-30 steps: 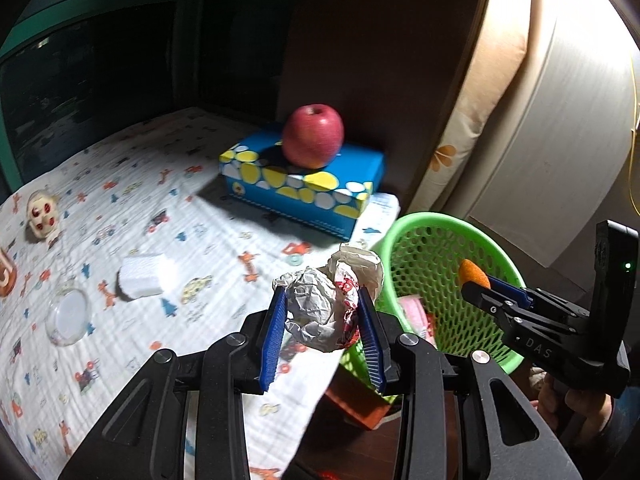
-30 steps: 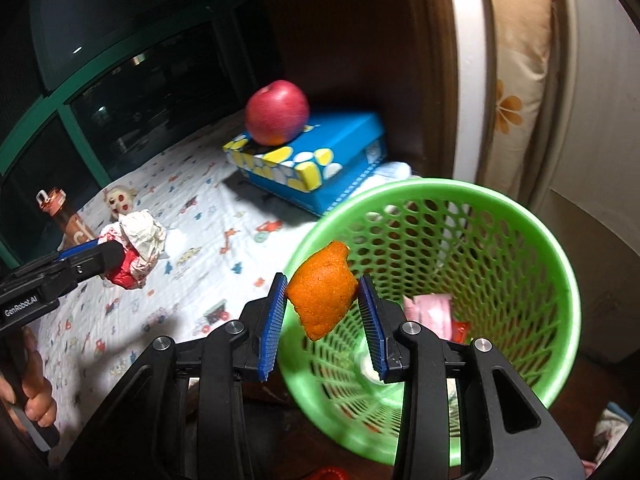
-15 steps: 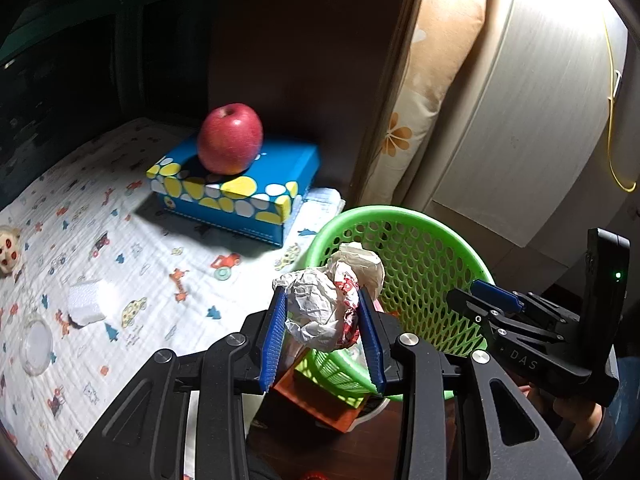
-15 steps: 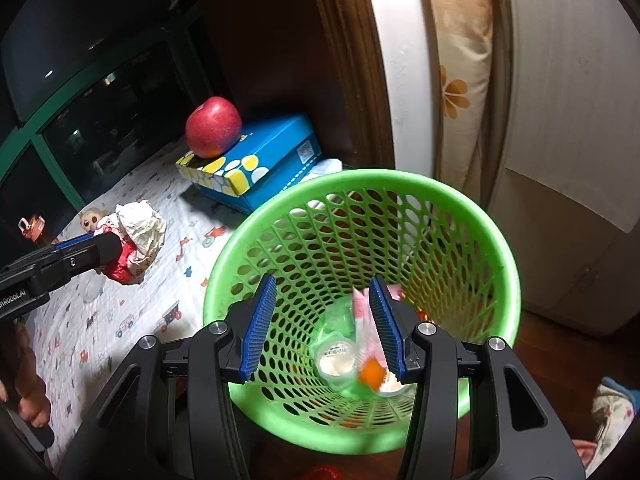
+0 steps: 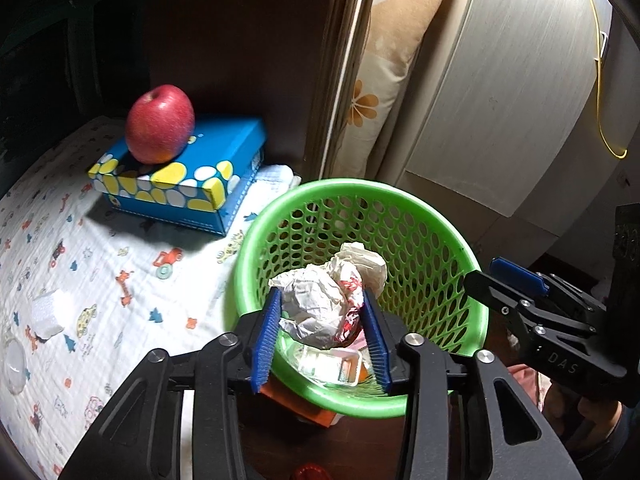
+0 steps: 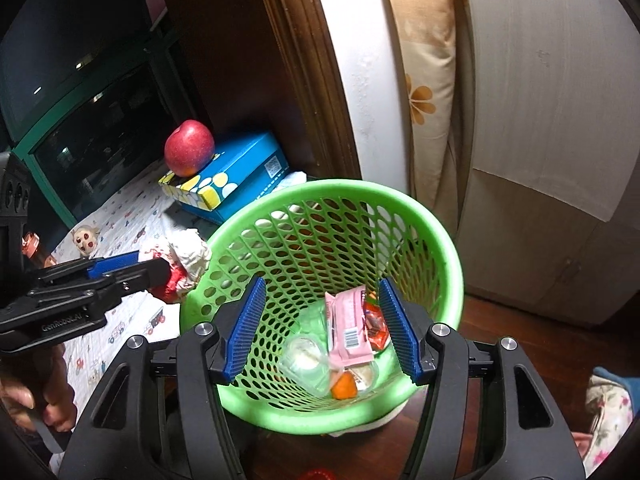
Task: Collect trash
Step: 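Carry both items over the green basket and open both tools to drop them, then move the left tool back to the clear round lid and close on it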
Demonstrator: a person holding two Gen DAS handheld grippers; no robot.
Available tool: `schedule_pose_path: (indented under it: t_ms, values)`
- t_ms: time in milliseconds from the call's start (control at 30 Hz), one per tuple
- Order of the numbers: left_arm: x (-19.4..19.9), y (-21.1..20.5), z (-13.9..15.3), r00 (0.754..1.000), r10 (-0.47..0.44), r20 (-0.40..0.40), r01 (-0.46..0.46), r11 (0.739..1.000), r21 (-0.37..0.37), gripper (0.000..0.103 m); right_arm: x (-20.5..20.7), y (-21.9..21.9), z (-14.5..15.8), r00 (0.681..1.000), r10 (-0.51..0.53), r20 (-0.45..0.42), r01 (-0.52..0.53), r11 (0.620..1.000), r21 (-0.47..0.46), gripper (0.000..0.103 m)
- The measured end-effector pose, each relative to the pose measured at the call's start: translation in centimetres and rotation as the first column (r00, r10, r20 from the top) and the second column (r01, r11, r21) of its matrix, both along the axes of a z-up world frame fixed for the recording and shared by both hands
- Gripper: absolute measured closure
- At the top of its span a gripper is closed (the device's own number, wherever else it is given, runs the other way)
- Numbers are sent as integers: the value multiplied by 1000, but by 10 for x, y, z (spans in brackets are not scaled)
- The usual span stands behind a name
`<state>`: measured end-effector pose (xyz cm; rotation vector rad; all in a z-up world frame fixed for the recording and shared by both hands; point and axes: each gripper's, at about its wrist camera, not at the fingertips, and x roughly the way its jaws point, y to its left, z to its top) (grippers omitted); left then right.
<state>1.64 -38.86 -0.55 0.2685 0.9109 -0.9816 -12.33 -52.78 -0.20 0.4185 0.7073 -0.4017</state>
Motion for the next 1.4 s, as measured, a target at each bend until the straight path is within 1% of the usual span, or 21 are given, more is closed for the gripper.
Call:
schedule_pose_path:
  t_ms: [33,100,133,233,367,433,533,567,600,633,700,767,833,1000,1067,1100,1133,1300,1367,1400]
  values:
    - [-1,-2,-2,1000,-8,-9,8,1000,-2,63,-2,-1,0,1000,-4,1,4,1000,3,44]
    - [-2,-7,-6,999,-24,-23,24,1000,-1,53,-4,-3,0,1000,-9,3,9,1000,6,44]
    - [-3,-7,-8,999,-24,-21,24,1000,-3,47,-5,-3,1,1000,-11,4,11,1000,6,43]
    - [-6,-7,-10,999,-36,-16,35,999,-8,46,-7,-3,1,1000,-10,6,10,1000,6,43]
    - [-4,5,-9,1000,-17,-6,17,1000,-2,45,-5,1,3,1000,4,11,-4,1000,9,41]
    - [0,17,-8,1000,11,1,-11,1000,1,41,-2,5,3,1000,14,14,-14,1000,8,37]
    - [10,39,-10,998,60,7,-60,998,15,41,4,14,4,999,39,17,-40,999,10,36]
    - [14,47,-11,997,77,6,-77,997,18,40,7,17,4,999,50,18,-50,999,11,34]
    - [18,56,-11,995,98,6,-98,995,20,38,10,21,5,998,59,18,-59,998,11,34]
    - [22,66,-12,992,125,12,-126,992,25,34,13,24,5,997,69,18,-69,998,10,33]
    - [30,84,-14,986,166,21,-166,986,28,33,22,33,5,995,95,17,-95,995,9,33]
    - [39,103,-15,978,206,32,-207,978,36,30,30,41,5,993,118,15,-119,993,9,33]
    - [47,124,-17,967,252,47,-254,966,45,26,41,51,5,989,146,11,-146,989,7,33]
    - [73,174,-23,932,357,65,-361,931,61,23,66,76,5,978,207,5,-207,978,7,32]
    - [85,194,-26,913,400,78,-405,911,72,21,76,88,5,973,233,2,-233,973,7,31]
    - [90,204,-27,903,422,85,-428,900,79,20,82,93,5,970,244,0,-244,970,8,26]
    - [95,216,-28,891,444,91,-451,889,83,18,88,99,4,966,257,-1,-257,966,8,26]
    - [125,265,-38,840,527,126,-540,833,118,14,116,128,1,945,326,-13,-325,945,14,25]
    - [140,284,-45,825,548,135,-563,814,140,10,128,140,0,935,355,-18,-355,935,15,25]
    - [146,293,-49,820,556,135,-572,806,151,10,133,145,-1,930,366,-19,-366,931,15,24]
